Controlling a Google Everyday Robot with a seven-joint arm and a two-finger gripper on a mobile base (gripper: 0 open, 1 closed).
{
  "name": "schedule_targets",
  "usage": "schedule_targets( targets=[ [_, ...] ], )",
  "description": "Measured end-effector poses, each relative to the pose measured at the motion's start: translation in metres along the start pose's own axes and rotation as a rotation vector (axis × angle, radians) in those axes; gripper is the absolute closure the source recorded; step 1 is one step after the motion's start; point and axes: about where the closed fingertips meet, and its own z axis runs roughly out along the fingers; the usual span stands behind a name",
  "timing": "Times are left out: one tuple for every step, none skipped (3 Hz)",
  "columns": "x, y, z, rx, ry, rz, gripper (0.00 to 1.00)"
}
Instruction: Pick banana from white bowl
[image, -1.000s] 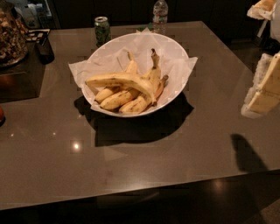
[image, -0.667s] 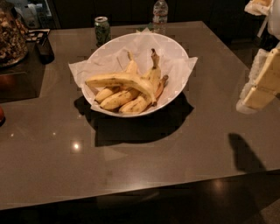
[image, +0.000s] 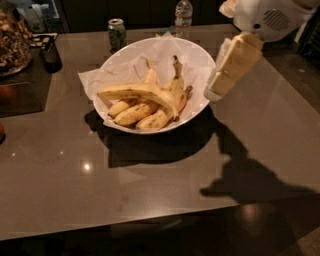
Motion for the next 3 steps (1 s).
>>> schedule_targets(
  targets=[
    [0.0, -0.002, 0.007, -0.011, -0.004, 0.002, 0.0],
    [-0.009, -0.002, 0.026, -0.021, -0.099, 0.045, 0.0],
    [-0.042, -0.011, 0.063, -0.079, -0.234, 0.052, 0.0]
  ],
)
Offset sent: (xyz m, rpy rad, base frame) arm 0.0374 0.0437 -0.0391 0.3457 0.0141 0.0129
